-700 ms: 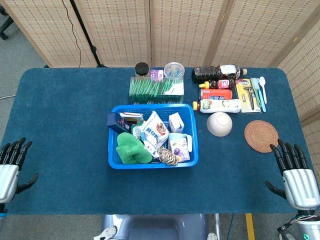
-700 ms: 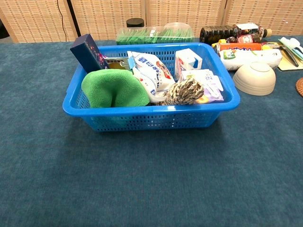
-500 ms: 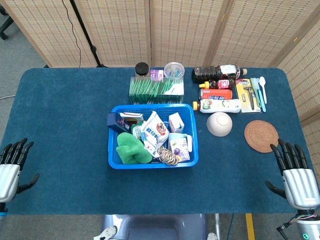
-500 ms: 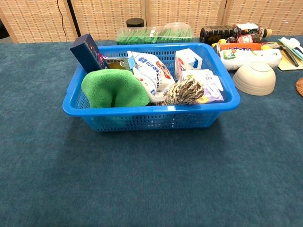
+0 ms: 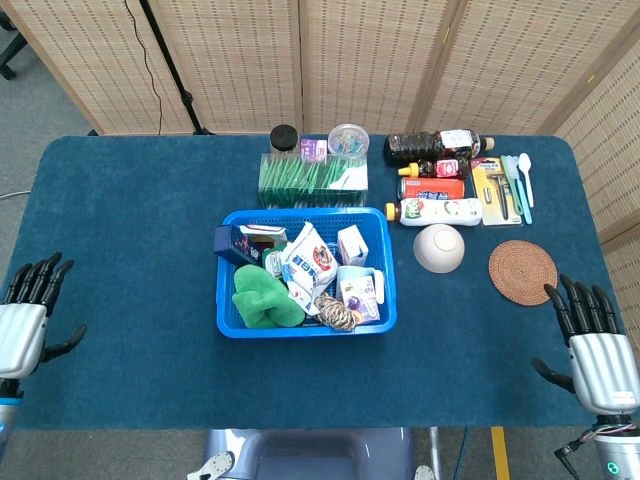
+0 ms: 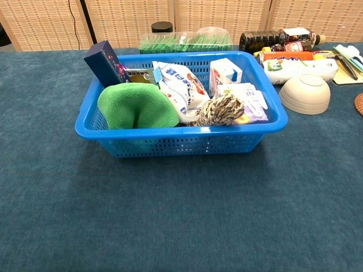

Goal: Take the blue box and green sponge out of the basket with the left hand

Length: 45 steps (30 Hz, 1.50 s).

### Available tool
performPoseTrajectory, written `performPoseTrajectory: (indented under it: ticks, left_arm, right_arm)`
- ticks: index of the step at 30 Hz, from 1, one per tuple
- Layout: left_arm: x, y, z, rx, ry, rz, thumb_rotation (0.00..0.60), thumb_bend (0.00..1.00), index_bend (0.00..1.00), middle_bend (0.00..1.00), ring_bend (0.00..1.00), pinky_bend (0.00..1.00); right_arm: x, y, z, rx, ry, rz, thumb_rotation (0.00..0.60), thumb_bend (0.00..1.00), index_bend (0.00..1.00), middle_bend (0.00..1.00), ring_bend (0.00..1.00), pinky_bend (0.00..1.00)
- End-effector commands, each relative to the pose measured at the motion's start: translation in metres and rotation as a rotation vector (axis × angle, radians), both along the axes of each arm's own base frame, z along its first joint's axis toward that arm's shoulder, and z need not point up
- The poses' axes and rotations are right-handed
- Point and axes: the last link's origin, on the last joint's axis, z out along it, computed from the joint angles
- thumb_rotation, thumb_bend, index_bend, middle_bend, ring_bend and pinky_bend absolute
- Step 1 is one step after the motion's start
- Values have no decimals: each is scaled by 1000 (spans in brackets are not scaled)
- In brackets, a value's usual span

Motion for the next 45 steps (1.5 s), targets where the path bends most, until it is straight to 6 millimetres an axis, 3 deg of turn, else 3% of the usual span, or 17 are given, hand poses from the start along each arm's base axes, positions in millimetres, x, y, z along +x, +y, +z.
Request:
performPoseTrajectory:
  ticks: [1,6,15,21,29,32,33,37,45]
  left_arm:
    - [17,32,4,15,7,-42,600,235,0,0,0,0]
    - [47,69,-10,-42,2,-103,600,236,0,0,0,0]
    - [90,125,-57,-186,-19,-156,600,235,0,0,0,0]
    - [107,148,-84,-240,-45,-165,600,236,0,0,0,0]
    - [121,160,-108,-297,-61,-138,600,239,0,0,0,10]
    - [129,167,-114,-300,-79,-130,600,258,0,1,3,138]
    - [131,168,-116,-291,-85,-132,600,274,8,24,31,225]
    - [136,172,-121,-253,-86,-130,600,317,175,208,258,471]
    - [144,174,-128,-234,-83,-126,600,376,420,425,445,579]
  right_arm:
    - [-1,-1,0,4,-4,-2,600,0,0,0,0,0]
    - [-3,-5,0,4,-2,-14,600,0,0,0,0,0]
    - [-8,-13,-1,7,2,-46,600,0,0,0,0,0]
    - [-9,-14,-1,9,0,-53,600,0,0,0,0,0]
    - [-11,-16,0,4,-11,-52,600,0,0,0,0,0]
    - [-11,-17,-2,7,-9,-54,600,0,0,0,0,0]
    - [-11,-18,-2,9,-9,-54,600,0,0,0,0,0]
    - [-12,-18,-2,10,-9,-55,600,0,0,0,0,0]
    - [-12,-19,-3,14,-9,-57,600,0,0,0,0,0]
